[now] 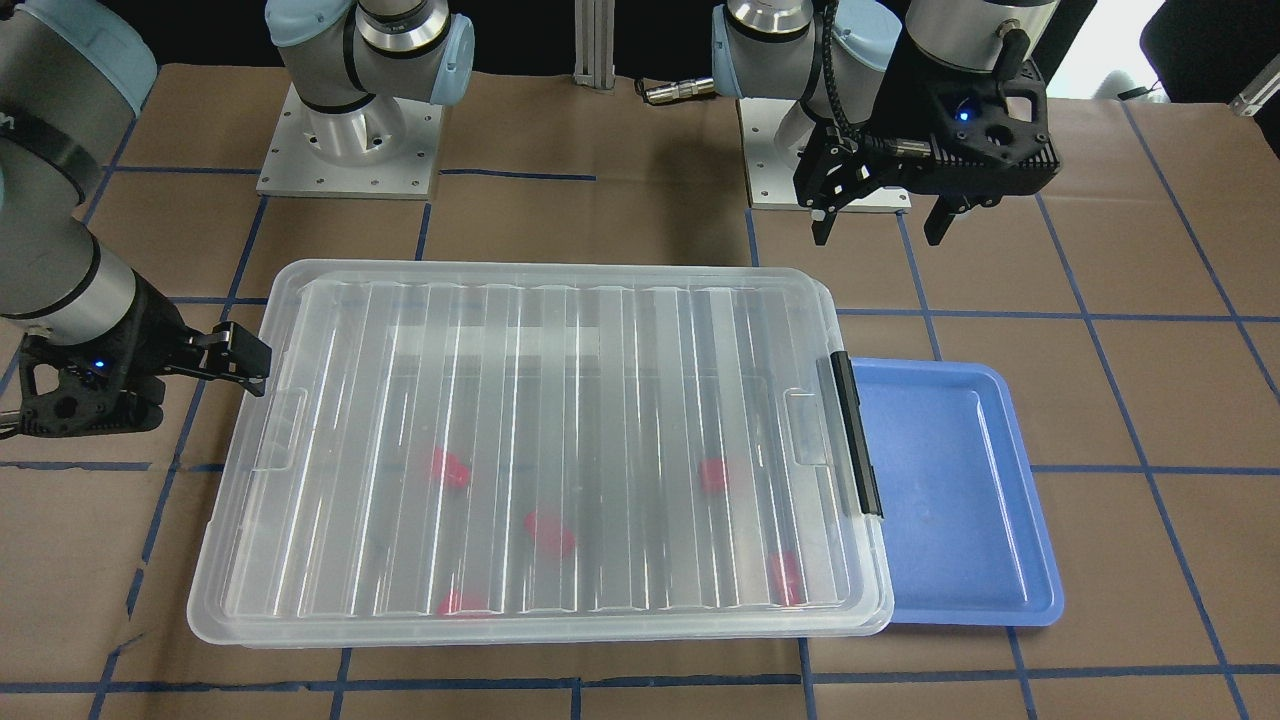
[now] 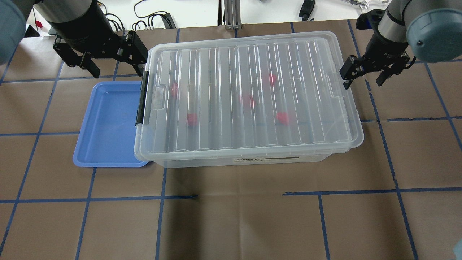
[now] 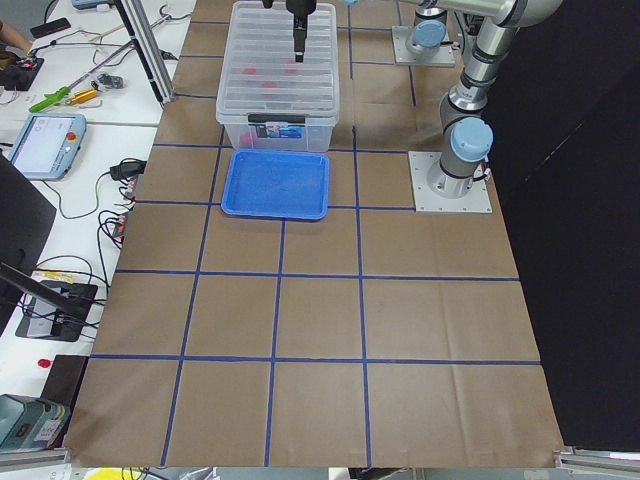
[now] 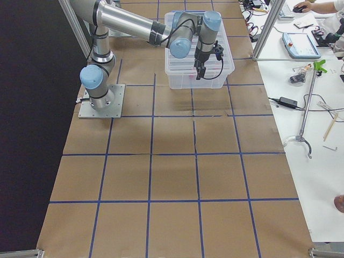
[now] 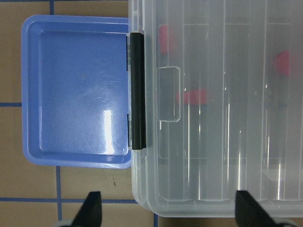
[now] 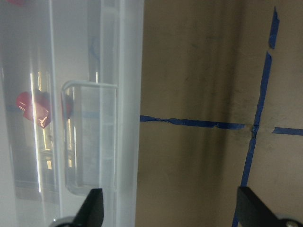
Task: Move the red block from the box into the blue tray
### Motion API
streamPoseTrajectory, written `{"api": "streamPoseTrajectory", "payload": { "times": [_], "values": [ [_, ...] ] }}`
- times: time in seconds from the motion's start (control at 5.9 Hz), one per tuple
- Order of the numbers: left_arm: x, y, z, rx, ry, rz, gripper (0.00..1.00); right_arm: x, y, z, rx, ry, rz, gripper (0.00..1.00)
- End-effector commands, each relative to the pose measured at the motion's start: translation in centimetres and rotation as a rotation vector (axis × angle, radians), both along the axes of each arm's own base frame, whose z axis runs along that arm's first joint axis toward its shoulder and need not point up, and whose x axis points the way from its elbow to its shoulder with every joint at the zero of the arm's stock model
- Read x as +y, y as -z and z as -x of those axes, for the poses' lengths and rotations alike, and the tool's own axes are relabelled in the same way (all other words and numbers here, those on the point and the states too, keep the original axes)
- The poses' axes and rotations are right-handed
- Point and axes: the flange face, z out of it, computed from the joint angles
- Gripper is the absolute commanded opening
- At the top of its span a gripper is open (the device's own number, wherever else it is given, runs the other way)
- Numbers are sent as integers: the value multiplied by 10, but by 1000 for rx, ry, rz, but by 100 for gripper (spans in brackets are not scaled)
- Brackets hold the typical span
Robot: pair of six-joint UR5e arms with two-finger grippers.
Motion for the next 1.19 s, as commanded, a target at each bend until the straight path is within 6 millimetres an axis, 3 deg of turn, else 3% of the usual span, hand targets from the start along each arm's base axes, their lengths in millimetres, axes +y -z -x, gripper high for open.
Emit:
{"api": "streamPoseTrajectory", "payload": {
  "times": [0.0, 0.34, 1.02],
  "values": [
    [0, 0, 0, 1, 0, 0, 98, 5, 16, -2, -7, -12, -24, 100],
    [-7, 0, 0, 1, -3, 1, 98, -1, 14, 2, 16, -10, 22, 100],
    [0, 0, -1, 1, -3, 1, 98, -2, 15, 16, 77, -45, 18, 100]
  ]
}}
